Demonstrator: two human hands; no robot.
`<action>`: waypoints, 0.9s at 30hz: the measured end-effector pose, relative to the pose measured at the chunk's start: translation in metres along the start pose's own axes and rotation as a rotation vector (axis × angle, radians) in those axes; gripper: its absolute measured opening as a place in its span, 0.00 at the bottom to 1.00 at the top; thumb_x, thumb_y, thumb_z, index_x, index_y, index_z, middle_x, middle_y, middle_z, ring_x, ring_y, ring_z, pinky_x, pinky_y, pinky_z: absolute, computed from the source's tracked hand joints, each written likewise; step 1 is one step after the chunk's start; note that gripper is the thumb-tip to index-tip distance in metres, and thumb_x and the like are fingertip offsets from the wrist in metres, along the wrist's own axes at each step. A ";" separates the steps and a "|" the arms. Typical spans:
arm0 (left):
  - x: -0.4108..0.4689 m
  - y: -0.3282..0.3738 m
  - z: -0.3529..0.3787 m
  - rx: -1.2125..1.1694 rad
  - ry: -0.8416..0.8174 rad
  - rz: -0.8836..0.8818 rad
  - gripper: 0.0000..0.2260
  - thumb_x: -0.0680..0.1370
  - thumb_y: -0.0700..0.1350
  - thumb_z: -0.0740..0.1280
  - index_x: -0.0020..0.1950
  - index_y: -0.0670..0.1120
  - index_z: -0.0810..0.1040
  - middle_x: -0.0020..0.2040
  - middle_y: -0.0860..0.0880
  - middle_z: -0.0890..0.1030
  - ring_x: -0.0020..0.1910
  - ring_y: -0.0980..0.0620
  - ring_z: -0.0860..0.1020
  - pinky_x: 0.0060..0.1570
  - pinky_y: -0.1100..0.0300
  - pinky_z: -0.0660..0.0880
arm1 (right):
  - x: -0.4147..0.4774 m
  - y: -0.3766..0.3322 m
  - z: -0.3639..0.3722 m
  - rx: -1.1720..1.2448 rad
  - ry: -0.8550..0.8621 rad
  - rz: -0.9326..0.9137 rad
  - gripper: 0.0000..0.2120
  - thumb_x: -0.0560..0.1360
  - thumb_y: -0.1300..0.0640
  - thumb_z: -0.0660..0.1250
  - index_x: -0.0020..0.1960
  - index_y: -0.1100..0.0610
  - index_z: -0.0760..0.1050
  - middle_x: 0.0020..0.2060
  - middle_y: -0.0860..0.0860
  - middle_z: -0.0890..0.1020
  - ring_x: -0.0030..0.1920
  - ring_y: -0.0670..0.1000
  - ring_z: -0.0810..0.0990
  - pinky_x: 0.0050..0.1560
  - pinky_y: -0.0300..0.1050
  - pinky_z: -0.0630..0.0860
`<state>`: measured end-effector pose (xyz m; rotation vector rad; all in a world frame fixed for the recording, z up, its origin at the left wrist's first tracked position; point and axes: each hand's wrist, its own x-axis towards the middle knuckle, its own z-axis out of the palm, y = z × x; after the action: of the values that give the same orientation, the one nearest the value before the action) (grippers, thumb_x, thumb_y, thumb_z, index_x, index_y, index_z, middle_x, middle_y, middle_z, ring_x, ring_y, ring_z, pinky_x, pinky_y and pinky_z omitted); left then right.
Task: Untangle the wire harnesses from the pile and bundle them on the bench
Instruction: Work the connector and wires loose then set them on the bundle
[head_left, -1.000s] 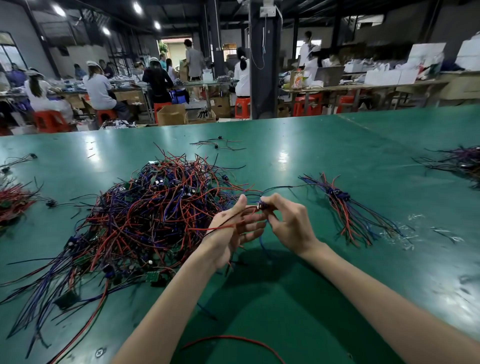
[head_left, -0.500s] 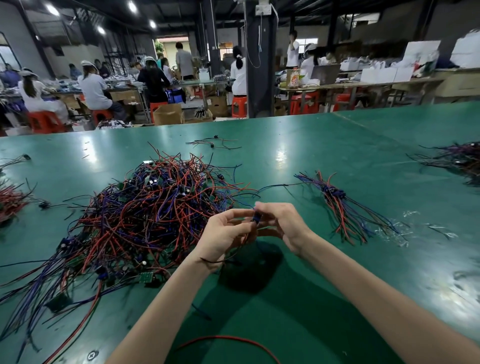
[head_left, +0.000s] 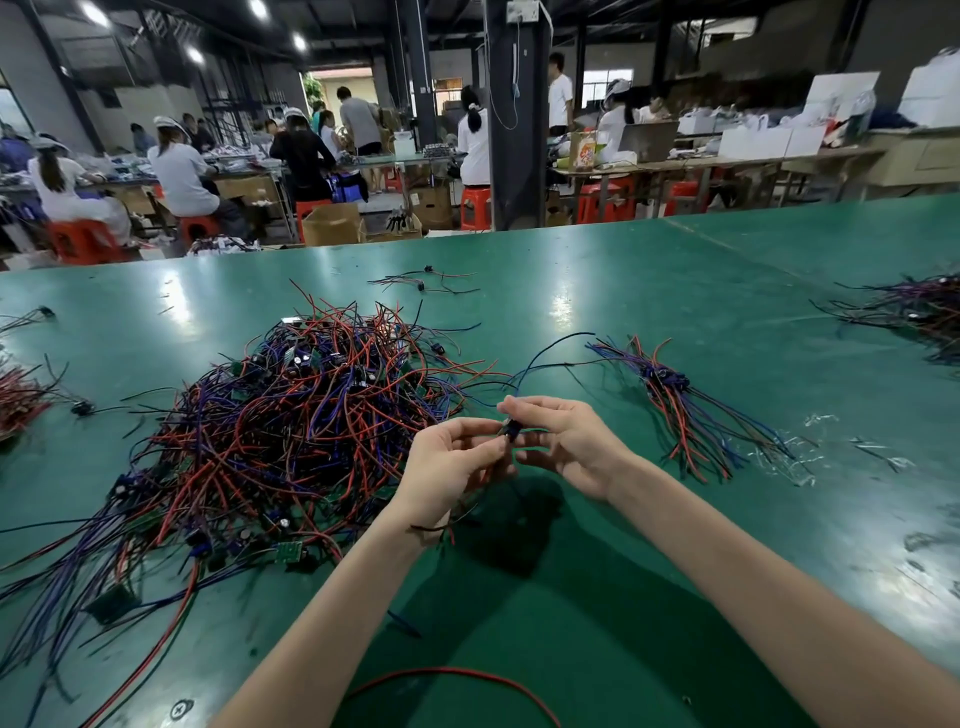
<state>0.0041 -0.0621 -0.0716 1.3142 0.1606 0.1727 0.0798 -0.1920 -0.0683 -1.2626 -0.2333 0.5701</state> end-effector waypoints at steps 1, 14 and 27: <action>0.001 0.000 0.000 -0.001 0.028 0.021 0.04 0.75 0.28 0.65 0.46 0.35 0.77 0.30 0.45 0.81 0.29 0.51 0.81 0.34 0.61 0.81 | -0.001 -0.001 0.000 -0.034 -0.063 0.012 0.10 0.68 0.59 0.72 0.47 0.62 0.78 0.37 0.54 0.81 0.35 0.50 0.77 0.37 0.41 0.78; 0.005 0.009 -0.002 -0.100 0.217 -0.077 0.15 0.83 0.51 0.55 0.56 0.41 0.75 0.48 0.44 0.81 0.35 0.51 0.81 0.31 0.55 0.80 | 0.068 -0.103 0.017 0.161 0.166 -0.081 0.20 0.75 0.57 0.68 0.59 0.71 0.71 0.57 0.65 0.76 0.57 0.61 0.79 0.62 0.46 0.74; -0.001 -0.002 0.013 0.173 0.093 -0.106 0.10 0.80 0.34 0.57 0.46 0.44 0.76 0.39 0.47 0.79 0.31 0.52 0.77 0.26 0.62 0.76 | 0.105 -0.030 0.059 -0.861 0.013 0.013 0.12 0.73 0.67 0.67 0.56 0.68 0.78 0.37 0.57 0.78 0.31 0.50 0.74 0.28 0.36 0.70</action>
<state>0.0056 -0.0752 -0.0705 1.4672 0.3294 0.1325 0.1489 -0.0932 -0.0369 -2.0975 -0.4905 0.4814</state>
